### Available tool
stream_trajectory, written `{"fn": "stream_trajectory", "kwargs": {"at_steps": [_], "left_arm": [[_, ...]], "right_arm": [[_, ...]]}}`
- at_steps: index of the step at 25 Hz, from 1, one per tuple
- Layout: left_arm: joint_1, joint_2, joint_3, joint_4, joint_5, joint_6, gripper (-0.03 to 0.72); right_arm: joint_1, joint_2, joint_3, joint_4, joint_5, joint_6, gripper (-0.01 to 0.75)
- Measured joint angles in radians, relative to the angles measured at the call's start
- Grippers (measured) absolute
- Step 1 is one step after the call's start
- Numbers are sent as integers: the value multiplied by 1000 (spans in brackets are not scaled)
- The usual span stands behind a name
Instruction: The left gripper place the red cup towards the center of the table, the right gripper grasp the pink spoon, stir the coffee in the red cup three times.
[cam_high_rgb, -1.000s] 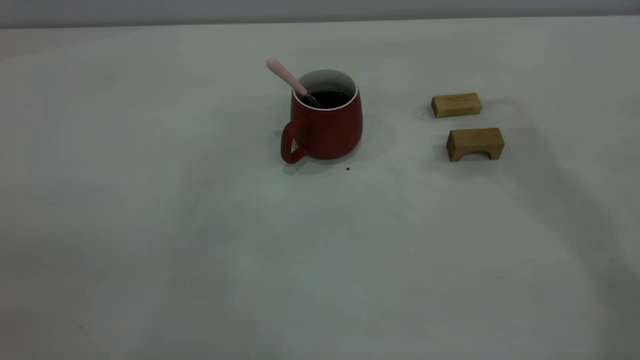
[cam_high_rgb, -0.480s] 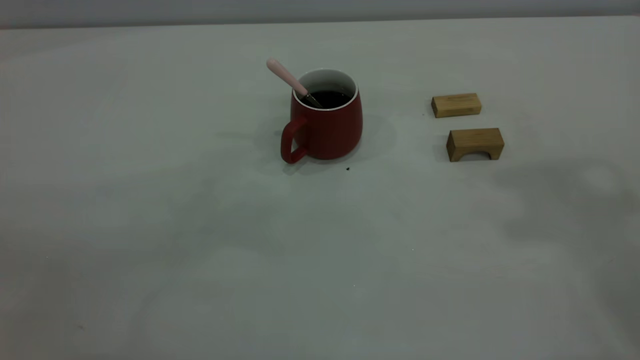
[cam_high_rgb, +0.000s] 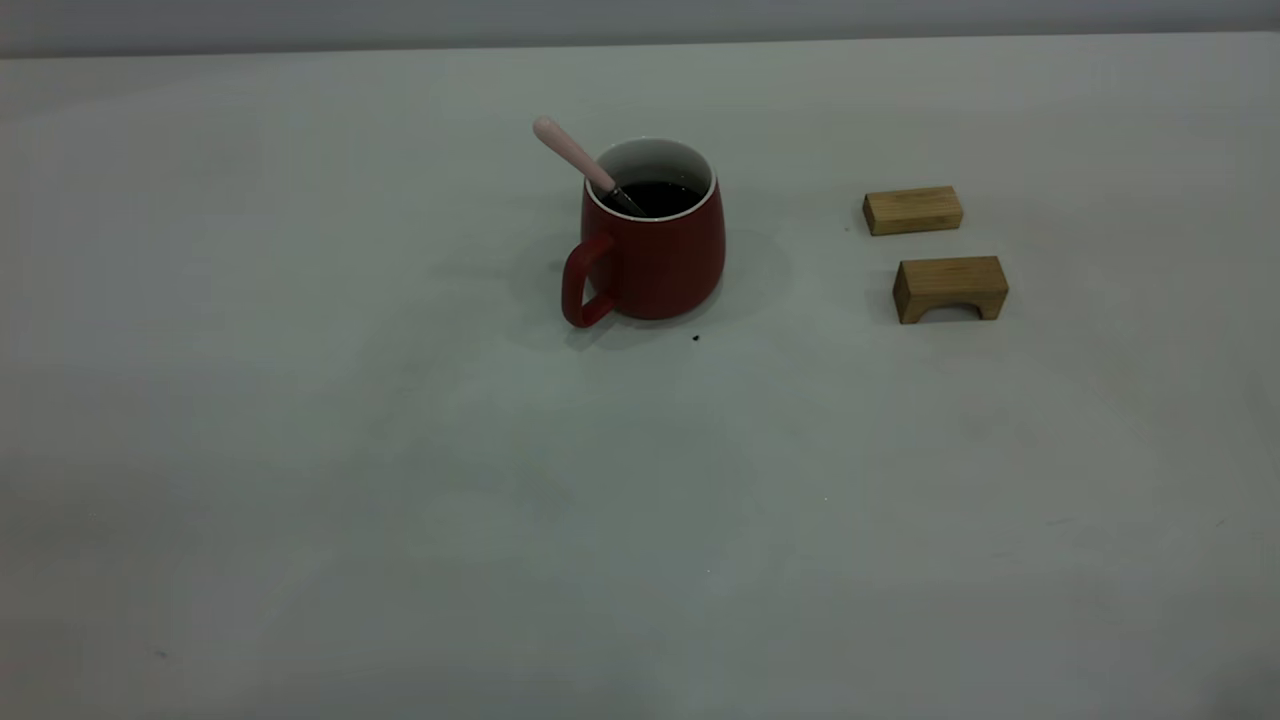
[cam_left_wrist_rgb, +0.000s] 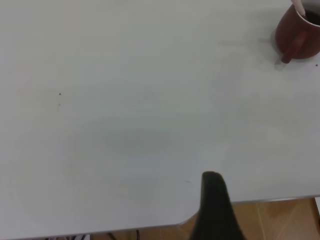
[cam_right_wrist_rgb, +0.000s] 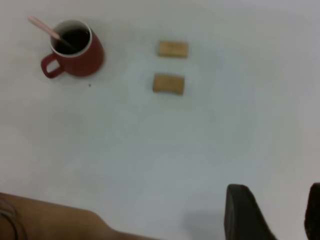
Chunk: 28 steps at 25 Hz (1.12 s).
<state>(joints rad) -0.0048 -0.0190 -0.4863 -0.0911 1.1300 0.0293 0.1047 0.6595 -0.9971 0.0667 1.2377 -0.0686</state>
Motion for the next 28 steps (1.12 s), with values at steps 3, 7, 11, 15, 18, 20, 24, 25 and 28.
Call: {"fn": "stream_trajectory", "kwargs": {"at_steps": [3, 7, 11, 15, 18, 20, 24, 25, 28], "left_arm": [[0, 0, 0, 0, 0, 0, 586], [0, 0, 0, 0, 0, 0, 586], [0, 0, 0, 0, 0, -1, 586], [0, 0, 0, 0, 0, -1, 586], [0, 0, 0, 0, 0, -1, 586], [0, 0, 0, 0, 0, -1, 586], [0, 0, 0, 0, 0, -1, 586], [0, 0, 0, 0, 0, -1, 586], [0, 0, 0, 0, 0, -1, 586]], "right_arm": [[-71, -211, 160, 2, -6, 4, 318], [-110, -433, 371, 5, -114, 4, 298], [-112, -608, 493, -3, -154, 4, 276], [-112, -637, 500, -45, -151, 4, 252], [-112, -639, 522, -53, -121, 4, 243], [-112, -639, 528, -55, -114, 4, 243], [-112, -639, 528, -55, -114, 4, 243], [-112, -639, 528, -56, -114, 4, 243], [-112, -639, 528, -57, -114, 4, 243]]}}
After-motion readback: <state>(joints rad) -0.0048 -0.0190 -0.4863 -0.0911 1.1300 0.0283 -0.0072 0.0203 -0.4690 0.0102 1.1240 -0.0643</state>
